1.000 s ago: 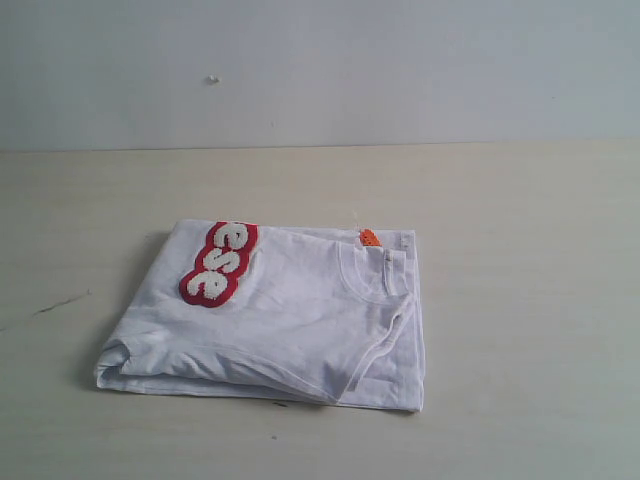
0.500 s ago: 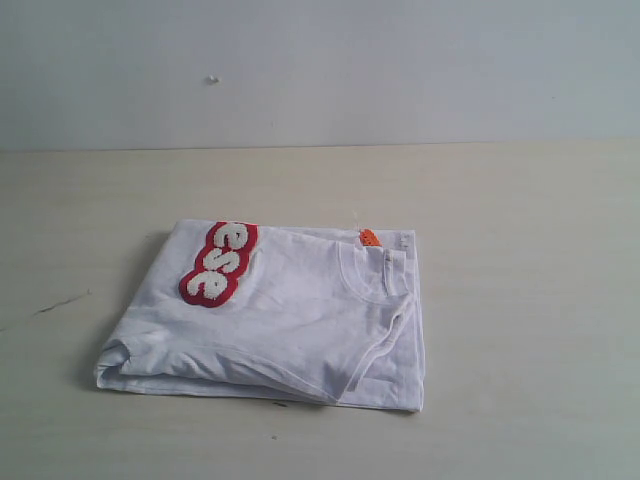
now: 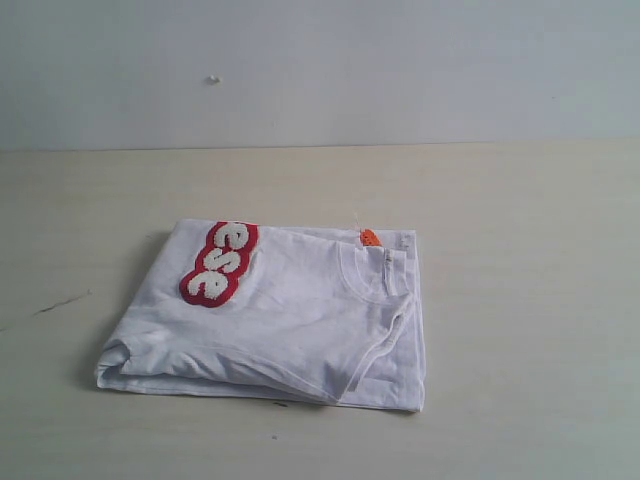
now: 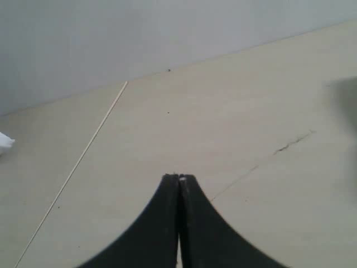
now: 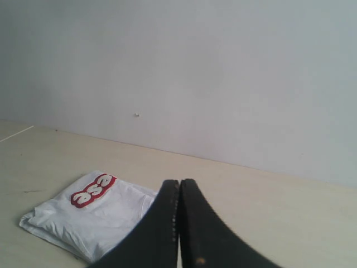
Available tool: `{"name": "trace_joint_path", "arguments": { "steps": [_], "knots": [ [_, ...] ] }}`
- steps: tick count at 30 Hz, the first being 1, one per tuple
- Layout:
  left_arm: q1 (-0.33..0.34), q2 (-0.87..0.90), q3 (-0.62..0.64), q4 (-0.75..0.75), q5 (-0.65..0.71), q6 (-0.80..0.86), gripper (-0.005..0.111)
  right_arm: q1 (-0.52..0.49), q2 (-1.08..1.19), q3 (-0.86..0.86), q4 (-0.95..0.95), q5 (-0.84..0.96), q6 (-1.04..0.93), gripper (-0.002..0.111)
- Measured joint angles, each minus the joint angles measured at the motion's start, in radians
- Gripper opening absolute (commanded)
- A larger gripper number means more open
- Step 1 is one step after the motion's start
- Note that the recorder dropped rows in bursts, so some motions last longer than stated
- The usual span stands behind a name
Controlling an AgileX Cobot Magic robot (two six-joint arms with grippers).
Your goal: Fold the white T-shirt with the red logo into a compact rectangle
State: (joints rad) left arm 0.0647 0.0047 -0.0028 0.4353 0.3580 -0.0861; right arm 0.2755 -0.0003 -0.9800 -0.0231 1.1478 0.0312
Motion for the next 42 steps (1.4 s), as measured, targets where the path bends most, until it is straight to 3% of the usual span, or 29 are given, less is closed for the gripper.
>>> {"name": "trace_joint_path", "arguments": {
  "steps": [13, 20, 22, 30, 42],
  "knots": [
    [0.0, 0.0, 0.0, -0.016, 0.0, 0.0, 0.0, 0.0, 0.0, 0.0, 0.0, 0.0, 0.0, 0.0],
    [0.0, 0.0, 0.0, -0.337, 0.0, 0.0, 0.0, 0.0, 0.0, 0.0, 0.0, 0.0, 0.0, 0.0],
    [0.0, 0.0, 0.0, -0.362, 0.0, 0.002, 0.0, 0.0, 0.0, 0.0, 0.0, 0.0, 0.0, 0.0],
    [-0.056, 0.0, 0.0, -0.399, 0.0, 0.065, 0.0, 0.0, 0.0, 0.0, 0.0, 0.0, 0.0, 0.0],
    [-0.037, 0.0, 0.0, -0.415, 0.0, 0.065, 0.0, 0.0, 0.0, 0.0, 0.0, 0.0, 0.0, 0.0]
  ]
}}
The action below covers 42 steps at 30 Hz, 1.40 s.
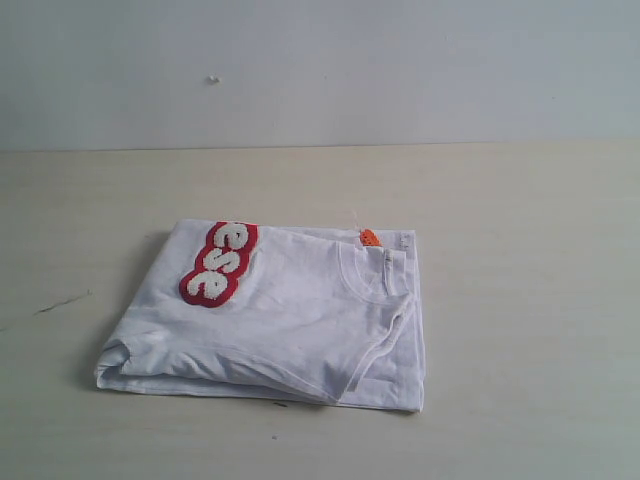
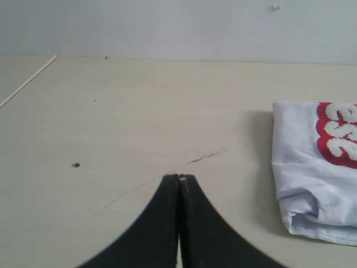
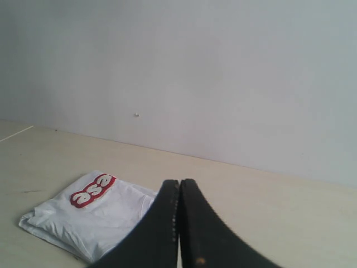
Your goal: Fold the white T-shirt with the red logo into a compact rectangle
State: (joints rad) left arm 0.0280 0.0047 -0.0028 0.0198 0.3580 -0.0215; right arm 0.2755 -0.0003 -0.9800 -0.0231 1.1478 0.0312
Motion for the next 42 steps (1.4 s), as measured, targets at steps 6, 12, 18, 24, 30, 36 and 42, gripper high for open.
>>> {"name": "trace_joint_path", "arguments": {
  "steps": [6, 12, 18, 24, 30, 36, 42],
  "knots": [
    [0.0, 0.0, 0.0, 0.0, 0.0, 0.0, 0.0, 0.0, 0.0, 0.0, 0.0, 0.0, 0.0, 0.0],
    [0.0, 0.0, 0.0, 0.0, 0.0, 0.0, 0.0, 0.0, 0.0, 0.0, 0.0, 0.0, 0.0, 0.0],
    [0.0, 0.0, 0.0, -0.002, 0.0, 0.0, 0.0, 0.0, 0.0, 0.0, 0.0, 0.0, 0.0, 0.0],
    [0.0, 0.0, 0.0, -0.002, 0.0, 0.0, 0.0, 0.0, 0.0, 0.0, 0.0, 0.0, 0.0, 0.0],
    [0.0, 0.0, 0.0, -0.002, 0.0, 0.0, 0.0, 0.0, 0.0, 0.0, 0.0, 0.0, 0.0, 0.0],
    [0.0, 0.0, 0.0, -0.002, 0.0, 0.0, 0.0, 0.0, 0.0, 0.0, 0.0, -0.004, 0.0, 0.0],
    [0.0, 0.0, 0.0, -0.002, 0.0, 0.0, 0.0, -0.087, 0.0, 0.098, 0.011, -0.427, -0.002, 0.0]
  ]
}}
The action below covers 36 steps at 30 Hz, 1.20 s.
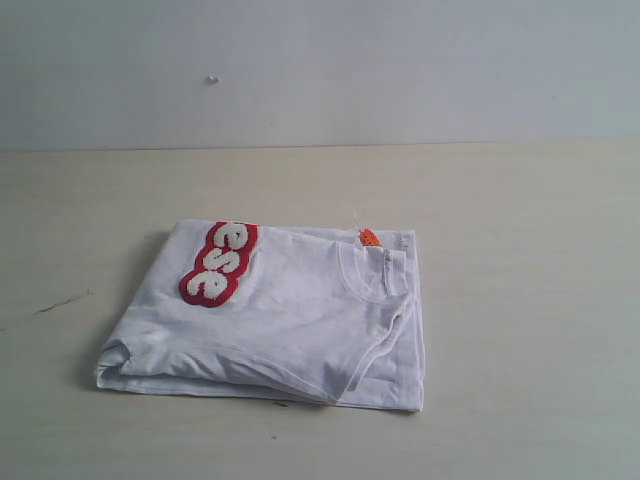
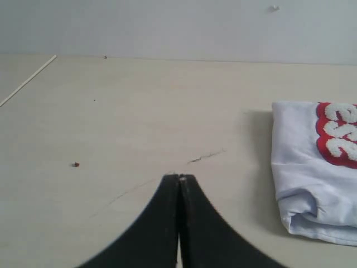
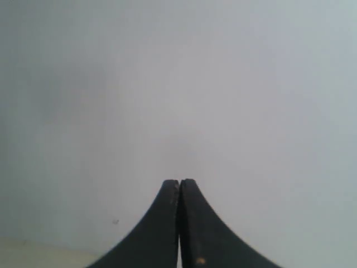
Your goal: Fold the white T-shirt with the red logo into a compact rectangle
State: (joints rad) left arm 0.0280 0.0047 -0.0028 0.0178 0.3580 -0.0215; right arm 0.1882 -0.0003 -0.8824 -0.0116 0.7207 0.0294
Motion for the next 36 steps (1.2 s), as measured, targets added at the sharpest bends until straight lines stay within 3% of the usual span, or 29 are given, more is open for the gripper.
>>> {"name": "trace_joint_path", "arguments": {
  "steps": [2, 6, 12, 23, 36],
  "knots": [
    [0.0, 0.0, 0.0, 0.0, 0.0, 0.0, 0.0, -0.12, 0.0, 0.086, 0.05, -0.198, 0.0, 0.0],
    [0.0, 0.0, 0.0, 0.0, 0.0, 0.0, 0.0, -0.255, 0.004, 0.242, 0.077, -0.328, 0.0, 0.0],
    [0.0, 0.0, 0.0, 0.0, 0.0, 0.0, 0.0, -0.28, 0.004, 0.518, 0.049, -0.572, 0.0, 0.0],
    [0.0, 0.0, 0.0, 0.0, 0.0, 0.0, 0.0, -0.28, 0.005, 0.86, -0.006, -0.622, 0.009, 0.0],
    [0.0, 0.0, 0.0, 0.0, 0.0, 0.0, 0.0, -0.28, 0.005, 0.878, -0.04, -0.458, 0.044, 0.0]
  ]
}}
